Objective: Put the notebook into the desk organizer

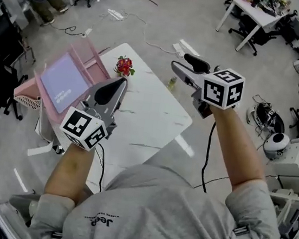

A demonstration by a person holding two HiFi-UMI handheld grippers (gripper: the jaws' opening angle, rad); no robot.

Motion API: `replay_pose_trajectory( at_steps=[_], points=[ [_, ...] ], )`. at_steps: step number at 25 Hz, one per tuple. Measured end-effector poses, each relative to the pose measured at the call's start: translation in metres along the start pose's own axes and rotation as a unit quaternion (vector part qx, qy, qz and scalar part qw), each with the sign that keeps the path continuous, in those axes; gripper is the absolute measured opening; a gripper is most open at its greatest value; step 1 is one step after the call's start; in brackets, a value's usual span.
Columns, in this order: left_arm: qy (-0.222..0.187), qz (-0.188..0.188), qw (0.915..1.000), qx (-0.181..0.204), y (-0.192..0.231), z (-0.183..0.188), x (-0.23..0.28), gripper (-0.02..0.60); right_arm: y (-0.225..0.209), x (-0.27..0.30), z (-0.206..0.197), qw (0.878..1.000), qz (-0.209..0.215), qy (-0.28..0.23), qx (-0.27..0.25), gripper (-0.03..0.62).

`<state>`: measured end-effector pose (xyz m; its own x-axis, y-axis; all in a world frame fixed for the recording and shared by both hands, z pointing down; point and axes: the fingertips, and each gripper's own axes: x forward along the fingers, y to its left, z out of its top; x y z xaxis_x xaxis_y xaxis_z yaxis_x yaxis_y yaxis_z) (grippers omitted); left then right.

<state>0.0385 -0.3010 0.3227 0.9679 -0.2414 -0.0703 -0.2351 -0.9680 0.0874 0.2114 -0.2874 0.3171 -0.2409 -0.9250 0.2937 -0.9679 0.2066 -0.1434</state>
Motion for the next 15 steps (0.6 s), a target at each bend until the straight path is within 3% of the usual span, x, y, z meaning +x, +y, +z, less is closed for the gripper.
replay_pose_trajectory(
  at_steps=[8, 15],
  points=[
    [0.018, -0.113, 0.9935, -0.005, -0.154, -0.023, 0.117, 0.057, -0.102, -0.211, -0.054, 0.992, -0.123, -0.030, 0.031, 0.230],
    [0.042, -0.167, 0.9848, -0.023, -0.261, -0.058, 0.153, 0.057, -0.130, -0.352, -0.120, 0.976, -0.194, -0.071, 0.070, 0.090]
  ],
)
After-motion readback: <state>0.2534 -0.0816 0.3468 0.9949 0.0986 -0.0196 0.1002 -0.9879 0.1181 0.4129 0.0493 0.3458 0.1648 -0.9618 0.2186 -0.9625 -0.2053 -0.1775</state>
